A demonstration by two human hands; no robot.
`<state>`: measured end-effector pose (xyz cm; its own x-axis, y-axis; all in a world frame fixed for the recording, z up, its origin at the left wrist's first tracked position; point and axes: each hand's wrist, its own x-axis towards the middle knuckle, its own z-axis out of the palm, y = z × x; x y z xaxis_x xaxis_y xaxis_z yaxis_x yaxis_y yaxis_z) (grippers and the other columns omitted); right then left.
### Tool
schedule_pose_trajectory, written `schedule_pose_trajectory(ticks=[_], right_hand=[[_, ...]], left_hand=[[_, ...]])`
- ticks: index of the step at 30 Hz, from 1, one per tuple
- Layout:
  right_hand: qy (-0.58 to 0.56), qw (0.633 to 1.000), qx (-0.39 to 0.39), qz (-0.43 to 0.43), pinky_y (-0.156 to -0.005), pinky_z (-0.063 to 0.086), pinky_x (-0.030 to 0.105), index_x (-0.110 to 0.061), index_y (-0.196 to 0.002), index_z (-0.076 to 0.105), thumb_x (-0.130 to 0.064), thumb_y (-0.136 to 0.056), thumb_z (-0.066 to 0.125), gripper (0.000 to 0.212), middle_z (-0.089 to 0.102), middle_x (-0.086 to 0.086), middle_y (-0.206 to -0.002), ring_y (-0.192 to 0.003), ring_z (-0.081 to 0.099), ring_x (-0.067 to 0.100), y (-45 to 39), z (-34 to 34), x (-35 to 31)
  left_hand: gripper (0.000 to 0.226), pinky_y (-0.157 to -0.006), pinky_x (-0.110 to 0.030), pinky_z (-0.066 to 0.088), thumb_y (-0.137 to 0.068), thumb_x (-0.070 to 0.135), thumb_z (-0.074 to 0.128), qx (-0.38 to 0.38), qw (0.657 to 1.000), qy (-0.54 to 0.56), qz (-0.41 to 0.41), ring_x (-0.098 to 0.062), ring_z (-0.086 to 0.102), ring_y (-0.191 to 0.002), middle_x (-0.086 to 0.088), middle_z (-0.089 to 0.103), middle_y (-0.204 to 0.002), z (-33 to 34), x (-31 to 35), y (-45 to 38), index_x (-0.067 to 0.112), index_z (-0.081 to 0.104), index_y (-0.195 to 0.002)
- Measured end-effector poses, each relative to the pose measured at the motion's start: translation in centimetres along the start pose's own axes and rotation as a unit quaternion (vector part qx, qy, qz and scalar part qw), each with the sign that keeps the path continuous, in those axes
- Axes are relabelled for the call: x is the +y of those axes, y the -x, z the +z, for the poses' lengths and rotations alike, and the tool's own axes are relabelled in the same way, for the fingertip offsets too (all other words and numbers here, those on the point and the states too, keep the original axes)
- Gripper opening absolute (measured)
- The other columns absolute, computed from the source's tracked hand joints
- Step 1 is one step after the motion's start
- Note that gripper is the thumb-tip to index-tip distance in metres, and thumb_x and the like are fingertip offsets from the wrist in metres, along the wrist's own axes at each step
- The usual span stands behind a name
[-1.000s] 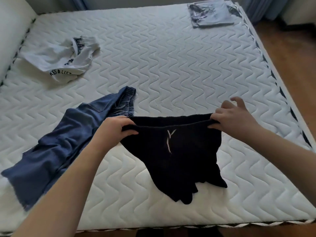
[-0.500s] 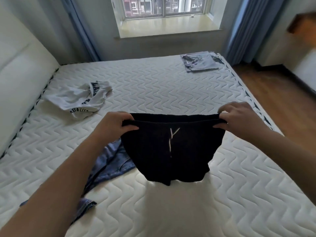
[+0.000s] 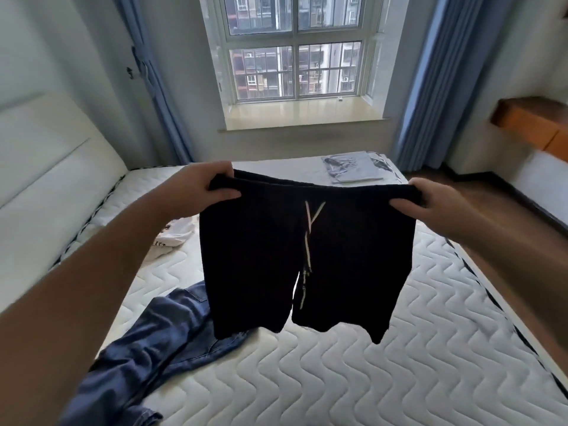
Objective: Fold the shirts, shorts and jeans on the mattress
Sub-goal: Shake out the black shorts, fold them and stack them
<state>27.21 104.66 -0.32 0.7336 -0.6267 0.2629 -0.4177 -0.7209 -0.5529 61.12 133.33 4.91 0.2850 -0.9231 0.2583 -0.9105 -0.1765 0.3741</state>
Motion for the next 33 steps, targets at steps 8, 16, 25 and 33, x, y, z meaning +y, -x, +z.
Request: schedule_pose_trajectory(ticks=[8, 16, 25, 33], right_hand=[[-0.198, 0.98, 0.021, -0.02, -0.075, 0.05, 0.03, -0.042, -0.094, 0.052, -0.029, -0.085, 0.075, 0.028, 0.069, -0.006, -0.075, -0.07, 0.066, 0.009, -1.8, -3.2, -1.1], [-0.309, 0.95, -0.026, 0.039, -0.08, 0.052, 0.032, -0.031, -0.085, 0.071, -0.022, -0.089, 0.068, 0.011, 0.073, -0.005, -0.085, -0.086, 0.069, 0.013, -1.4, -4.8, -0.6], [-0.321, 0.947, -0.003, 0.024, -0.077, 0.054, 0.029, -0.029, -0.095, 0.067, -0.034, -0.076, 0.077, 0.022, 0.072, 0.0, -0.087, -0.085, 0.069, 0.017, -1.0, -4.1, 0.5], [-0.35, 0.936, -0.029, 0.033, -0.086, 0.053, 0.018, -0.025, -0.106, 0.075, -0.01, -0.081, 0.075, 0.029, 0.075, 0.004, -0.107, -0.102, 0.07, 0.017, -0.8, -4.1, -0.2]], left_hand=[[0.033, -0.057, -0.009, 0.046, -0.084, 0.035, 0.074, 0.045, 0.994, 0.096, -0.017, 0.001, 0.065, -0.069, 0.023, 0.065, -0.081, -2.9, 1.4, -2.0, 0.048, 0.049, -0.101], [0.049, -0.085, -0.029, 0.05, -0.063, 0.068, 0.076, 0.003, 0.971, 0.237, -0.031, -0.006, 0.07, -0.089, 0.009, 0.074, -0.094, -2.8, 0.8, -3.8, 0.036, 0.072, -0.1], [0.041, -0.078, -0.029, 0.055, -0.07, 0.051, 0.083, -0.003, 0.912, 0.406, -0.063, -0.018, 0.068, -0.088, -0.002, 0.069, -0.089, 0.5, 0.9, -3.5, 0.021, 0.066, -0.093], [0.038, -0.088, -0.029, 0.057, -0.067, 0.032, 0.083, 0.024, 0.885, 0.453, -0.103, -0.023, 0.071, -0.102, -0.007, 0.075, -0.107, 1.3, 1.2, -2.5, 0.022, 0.076, -0.103]])
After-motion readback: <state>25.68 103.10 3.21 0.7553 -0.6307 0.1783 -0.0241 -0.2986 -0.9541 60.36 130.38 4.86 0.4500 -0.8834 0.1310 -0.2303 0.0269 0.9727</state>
